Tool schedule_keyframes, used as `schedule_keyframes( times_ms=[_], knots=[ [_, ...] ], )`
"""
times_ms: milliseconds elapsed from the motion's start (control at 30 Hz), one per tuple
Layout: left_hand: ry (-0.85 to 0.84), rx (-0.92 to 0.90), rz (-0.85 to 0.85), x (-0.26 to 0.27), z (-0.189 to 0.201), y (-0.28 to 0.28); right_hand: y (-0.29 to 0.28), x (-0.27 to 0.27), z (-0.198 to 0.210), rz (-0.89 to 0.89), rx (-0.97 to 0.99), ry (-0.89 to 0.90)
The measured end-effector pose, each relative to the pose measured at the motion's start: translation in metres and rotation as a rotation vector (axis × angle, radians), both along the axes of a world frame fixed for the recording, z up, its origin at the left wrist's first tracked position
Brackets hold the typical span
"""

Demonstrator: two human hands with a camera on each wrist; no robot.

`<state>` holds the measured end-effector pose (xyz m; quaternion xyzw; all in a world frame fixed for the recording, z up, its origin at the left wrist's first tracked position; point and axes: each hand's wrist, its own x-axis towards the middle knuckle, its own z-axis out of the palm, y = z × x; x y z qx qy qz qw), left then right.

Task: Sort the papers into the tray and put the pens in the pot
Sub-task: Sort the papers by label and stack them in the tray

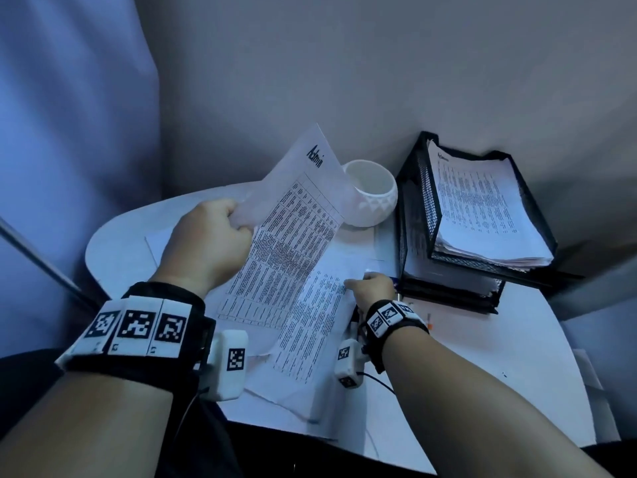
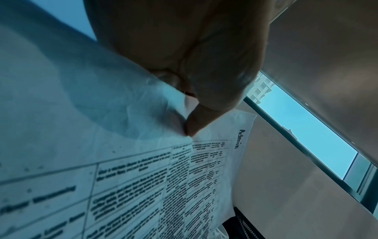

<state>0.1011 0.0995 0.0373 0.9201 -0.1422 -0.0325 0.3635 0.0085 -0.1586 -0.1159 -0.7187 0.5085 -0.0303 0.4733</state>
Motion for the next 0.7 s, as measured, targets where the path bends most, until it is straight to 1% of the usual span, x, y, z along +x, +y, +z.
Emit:
schedule_keyframes(
  times_ms=[67,133,200,300,433,600,700],
  knots=[
    [0.006,0.002,0.002,0.001,-0.001,0.001,0.005,0.000,0.003,0.063,0.040,-0.006],
    [0.009,-0.002,0.005,0.002,-0.001,0.002,0.007,-0.003,0.008,0.079,-0.005,-0.044],
    [0.004,-0.008,0.014,0.002,-0.001,0.002,0.004,-0.009,0.013,0.067,-0.058,-0.140],
    [-0.013,-0.014,0.027,0.001,0.000,0.002,-0.010,-0.027,0.030,0.008,-0.058,-0.328],
    [-0.046,-0.039,0.025,-0.001,0.002,0.003,-0.041,-0.072,0.065,-0.071,-0.012,-0.535],
    [-0.067,-0.069,0.068,-0.007,0.007,0.002,-0.069,-0.111,0.110,-0.156,0.043,-0.689],
    [-0.037,-0.094,0.064,-0.012,0.008,0.000,-0.075,-0.120,0.123,-0.175,0.140,-0.764]
  ],
)
